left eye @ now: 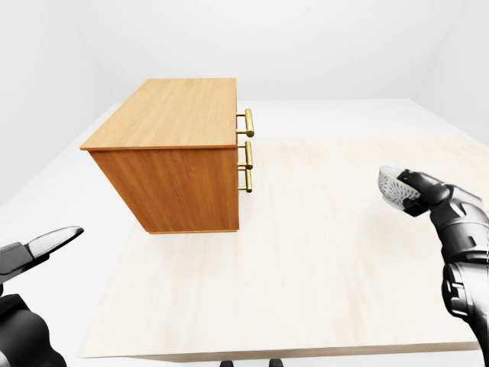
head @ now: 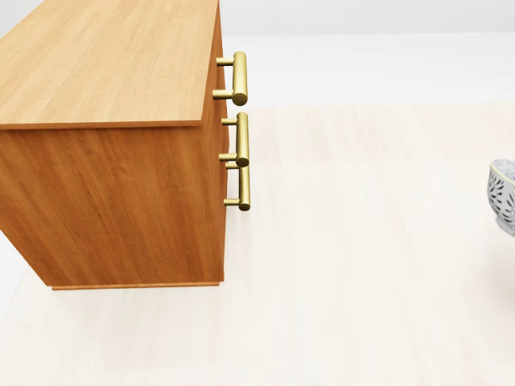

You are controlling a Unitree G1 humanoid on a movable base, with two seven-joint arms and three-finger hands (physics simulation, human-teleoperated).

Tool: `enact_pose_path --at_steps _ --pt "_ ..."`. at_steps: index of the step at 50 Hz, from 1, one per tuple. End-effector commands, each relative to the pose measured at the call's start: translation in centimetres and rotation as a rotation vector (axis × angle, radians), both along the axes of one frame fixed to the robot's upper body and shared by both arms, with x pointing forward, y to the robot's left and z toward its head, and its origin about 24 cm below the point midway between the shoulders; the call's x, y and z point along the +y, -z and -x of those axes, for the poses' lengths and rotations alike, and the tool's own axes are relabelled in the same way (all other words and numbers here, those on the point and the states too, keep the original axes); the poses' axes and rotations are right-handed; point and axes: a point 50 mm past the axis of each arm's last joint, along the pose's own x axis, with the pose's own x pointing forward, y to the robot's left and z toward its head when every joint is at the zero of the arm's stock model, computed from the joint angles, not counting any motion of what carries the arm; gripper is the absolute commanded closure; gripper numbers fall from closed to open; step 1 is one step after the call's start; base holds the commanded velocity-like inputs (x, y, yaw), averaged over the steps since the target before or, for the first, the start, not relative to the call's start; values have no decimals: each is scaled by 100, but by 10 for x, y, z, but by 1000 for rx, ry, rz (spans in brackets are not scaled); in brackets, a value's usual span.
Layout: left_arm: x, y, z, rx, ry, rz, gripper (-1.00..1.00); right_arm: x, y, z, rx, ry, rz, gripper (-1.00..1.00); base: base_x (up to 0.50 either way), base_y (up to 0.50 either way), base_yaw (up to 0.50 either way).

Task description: Put the bowl on top of the cabinet.

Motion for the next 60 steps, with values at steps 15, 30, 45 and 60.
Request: enact_pose_path --at_steps 15,30,45,60 --pt "-1 0 -1 0 10 3 -100 130 -304 -42 -370 -295 348 100 0 0 0" --pt "-2 4 -4 18 20 8 -100 243 -349 -34 -459 -551 400 100 0 0 0" --pt "-3 5 -5 23 28 13 -100 336 -323 -36 -503 -825 307 100 0 0 0" --pt "0 8 -6 37 26 23 -100 401 -303 -23 -555 -1015 215 100 0 0 0"
